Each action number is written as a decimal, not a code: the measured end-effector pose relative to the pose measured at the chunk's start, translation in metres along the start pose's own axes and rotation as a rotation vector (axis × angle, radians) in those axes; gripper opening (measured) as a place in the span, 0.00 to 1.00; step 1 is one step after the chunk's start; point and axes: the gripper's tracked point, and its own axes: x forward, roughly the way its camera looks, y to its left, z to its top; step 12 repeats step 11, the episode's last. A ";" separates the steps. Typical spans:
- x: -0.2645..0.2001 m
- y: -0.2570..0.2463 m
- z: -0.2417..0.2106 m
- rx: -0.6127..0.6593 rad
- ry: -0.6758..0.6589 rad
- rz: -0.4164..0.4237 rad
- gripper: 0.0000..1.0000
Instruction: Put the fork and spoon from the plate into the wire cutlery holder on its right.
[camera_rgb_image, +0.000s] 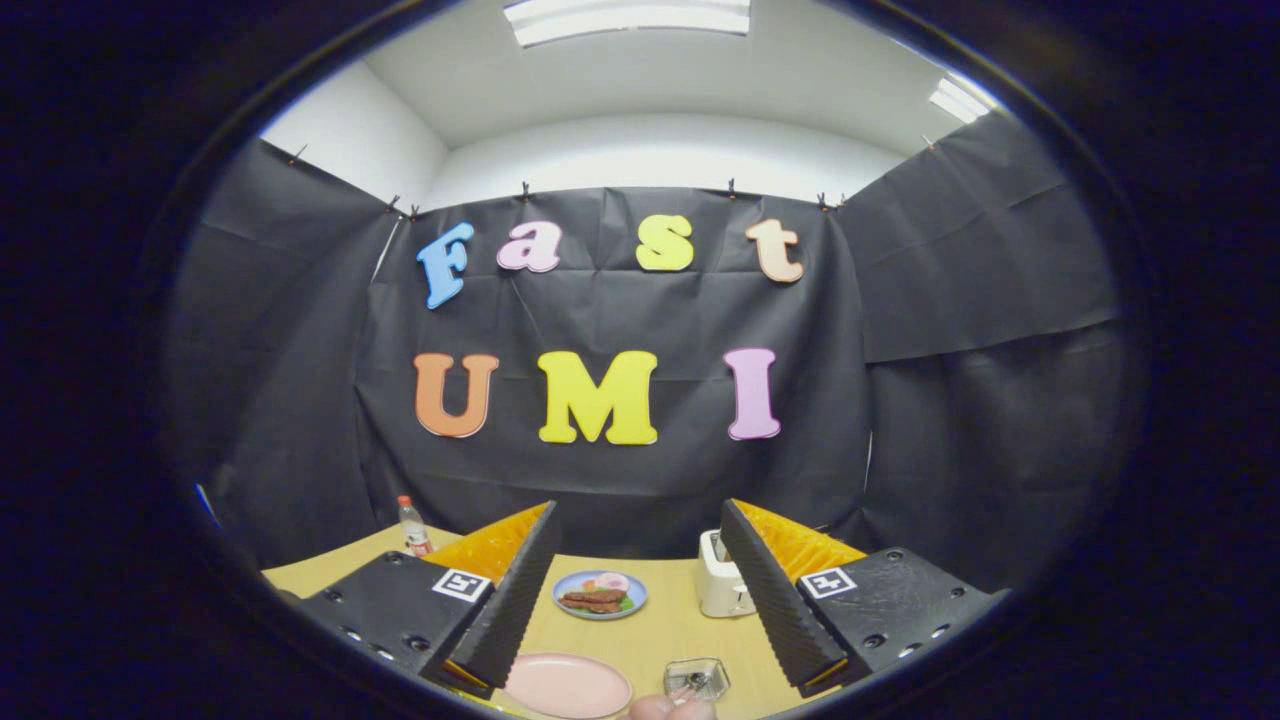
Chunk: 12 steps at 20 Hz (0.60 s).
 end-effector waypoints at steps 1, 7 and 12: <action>-0.001 0.001 0.002 -0.011 0.000 0.002 0.97; -0.007 -0.014 0.007 0.000 -0.005 -0.051 0.96; -0.011 -0.021 0.000 0.022 0.017 -0.089 0.96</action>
